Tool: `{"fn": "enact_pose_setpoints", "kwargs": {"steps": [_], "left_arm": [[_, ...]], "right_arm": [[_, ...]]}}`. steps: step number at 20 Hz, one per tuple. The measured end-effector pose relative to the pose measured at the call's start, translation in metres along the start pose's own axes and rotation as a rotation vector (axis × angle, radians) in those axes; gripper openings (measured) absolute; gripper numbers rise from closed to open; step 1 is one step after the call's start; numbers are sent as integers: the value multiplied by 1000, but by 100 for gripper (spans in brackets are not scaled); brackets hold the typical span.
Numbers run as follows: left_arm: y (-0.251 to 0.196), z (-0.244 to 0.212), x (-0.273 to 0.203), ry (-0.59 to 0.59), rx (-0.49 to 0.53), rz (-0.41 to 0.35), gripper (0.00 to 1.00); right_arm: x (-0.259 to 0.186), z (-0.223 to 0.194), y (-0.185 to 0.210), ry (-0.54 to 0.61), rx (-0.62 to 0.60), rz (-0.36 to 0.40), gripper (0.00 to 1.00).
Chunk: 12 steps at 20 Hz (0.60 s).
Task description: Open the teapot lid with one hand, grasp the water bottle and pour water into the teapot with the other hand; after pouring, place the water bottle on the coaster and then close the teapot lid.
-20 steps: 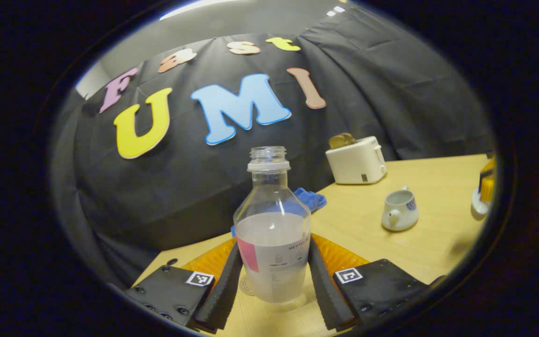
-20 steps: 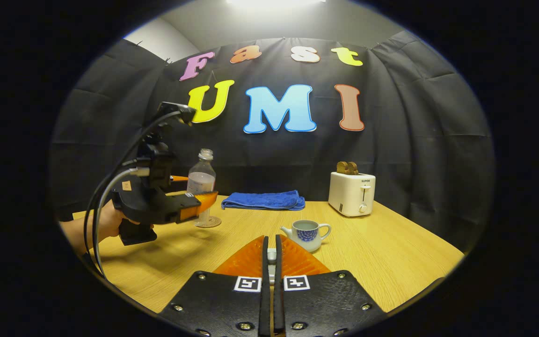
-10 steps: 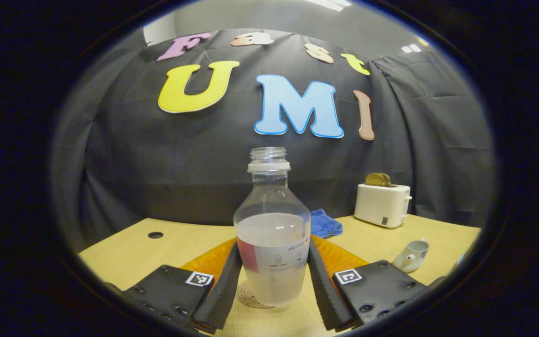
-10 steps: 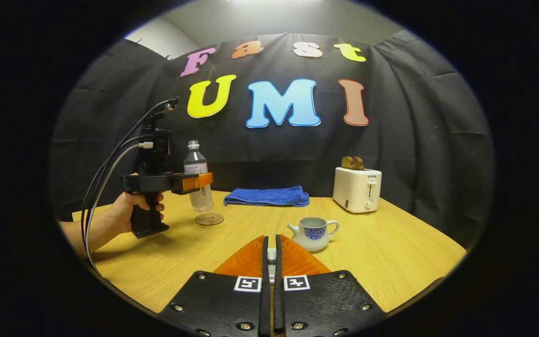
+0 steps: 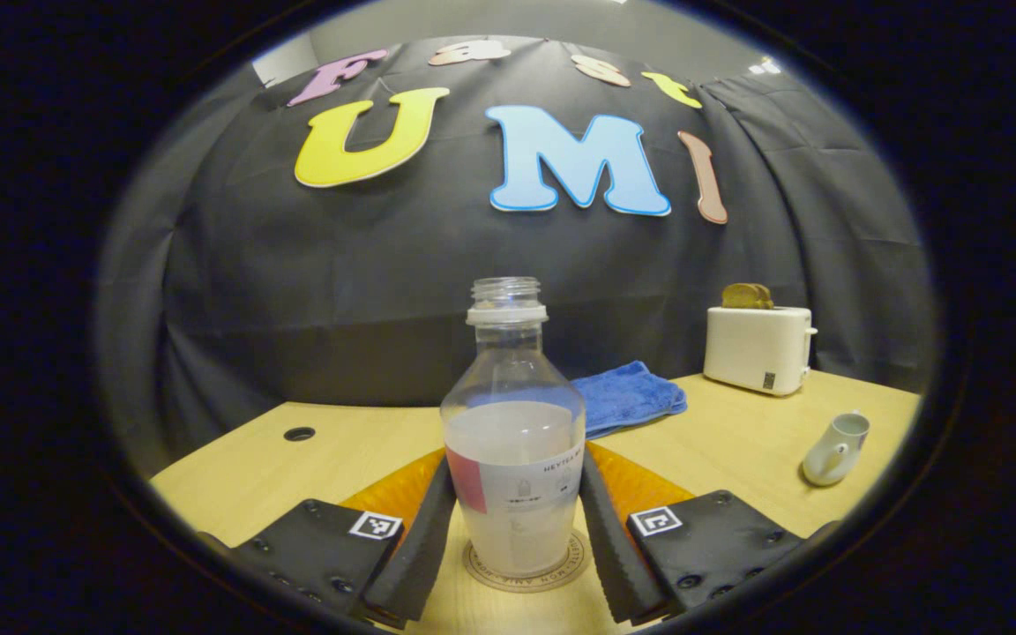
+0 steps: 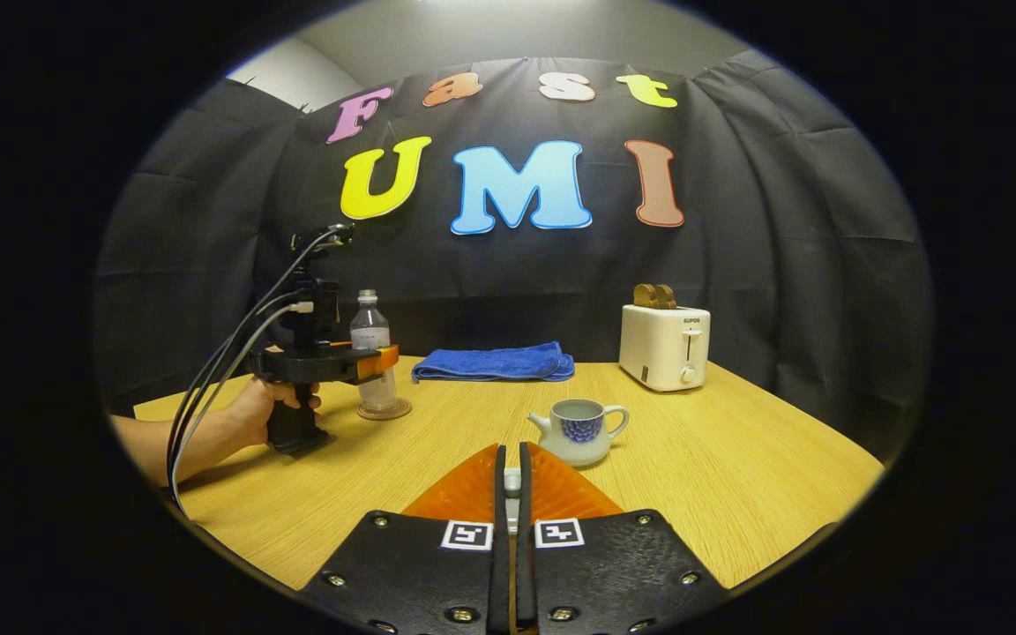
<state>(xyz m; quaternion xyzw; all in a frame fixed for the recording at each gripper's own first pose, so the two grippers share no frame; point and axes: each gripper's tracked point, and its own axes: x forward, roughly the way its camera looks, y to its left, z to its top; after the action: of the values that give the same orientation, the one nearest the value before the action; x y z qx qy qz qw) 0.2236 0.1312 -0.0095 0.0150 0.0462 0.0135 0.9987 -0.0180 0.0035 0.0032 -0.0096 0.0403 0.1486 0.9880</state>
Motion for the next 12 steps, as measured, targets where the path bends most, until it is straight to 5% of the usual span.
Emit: {"fn": "enact_pose_setpoints", "kwargs": {"steps": [12], "left_arm": [[2, -5, 5, 2, 22, 7, 89]], "right_arm": [[1, 0, -5, -1, 5, -14, 3]]}}
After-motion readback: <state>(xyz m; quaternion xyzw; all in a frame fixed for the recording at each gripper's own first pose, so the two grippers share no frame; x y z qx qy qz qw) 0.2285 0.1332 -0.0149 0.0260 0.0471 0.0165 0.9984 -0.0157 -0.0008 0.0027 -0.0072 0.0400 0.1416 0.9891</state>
